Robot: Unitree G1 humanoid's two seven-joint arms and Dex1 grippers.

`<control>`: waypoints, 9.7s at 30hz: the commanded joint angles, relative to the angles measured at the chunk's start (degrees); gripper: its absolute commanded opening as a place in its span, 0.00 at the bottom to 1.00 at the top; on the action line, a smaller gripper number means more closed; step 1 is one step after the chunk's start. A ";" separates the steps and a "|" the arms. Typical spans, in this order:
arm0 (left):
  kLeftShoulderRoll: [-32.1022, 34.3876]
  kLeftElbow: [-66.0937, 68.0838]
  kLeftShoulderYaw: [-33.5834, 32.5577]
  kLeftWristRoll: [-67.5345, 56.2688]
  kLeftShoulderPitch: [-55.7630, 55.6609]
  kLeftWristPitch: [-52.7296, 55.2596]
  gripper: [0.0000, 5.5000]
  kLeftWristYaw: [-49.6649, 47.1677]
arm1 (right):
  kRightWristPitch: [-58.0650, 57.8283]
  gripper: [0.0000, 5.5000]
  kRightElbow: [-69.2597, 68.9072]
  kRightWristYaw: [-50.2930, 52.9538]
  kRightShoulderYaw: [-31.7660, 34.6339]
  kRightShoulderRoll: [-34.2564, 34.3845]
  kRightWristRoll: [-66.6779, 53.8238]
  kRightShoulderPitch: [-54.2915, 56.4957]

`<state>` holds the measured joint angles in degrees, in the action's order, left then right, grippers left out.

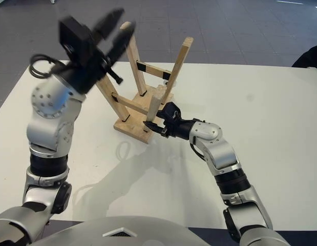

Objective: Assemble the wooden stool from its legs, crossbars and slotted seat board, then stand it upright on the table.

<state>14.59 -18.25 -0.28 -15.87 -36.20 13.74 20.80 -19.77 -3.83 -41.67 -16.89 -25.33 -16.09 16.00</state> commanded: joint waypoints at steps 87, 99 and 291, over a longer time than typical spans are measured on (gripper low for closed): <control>11.13 13.82 9.72 3.46 29.15 23.55 0.26 8.40 | 9.85 0.71 21.54 15.47 14.07 6.19 8.45 -1.63; 4.62 12.44 13.14 3.29 25.87 25.01 0.26 9.50 | 15.58 0.71 36.59 20.26 13.59 14.05 11.92 9.00; 38.47 4.77 -12.52 -24.97 27.49 21.64 0.26 52.37 | -12.21 0.71 2.58 -22.64 18.60 -17.57 -16.46 6.50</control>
<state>51.83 -12.38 -12.07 -40.00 -7.49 34.26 72.84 -32.60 -1.64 -63.12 2.38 -43.03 -33.29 20.08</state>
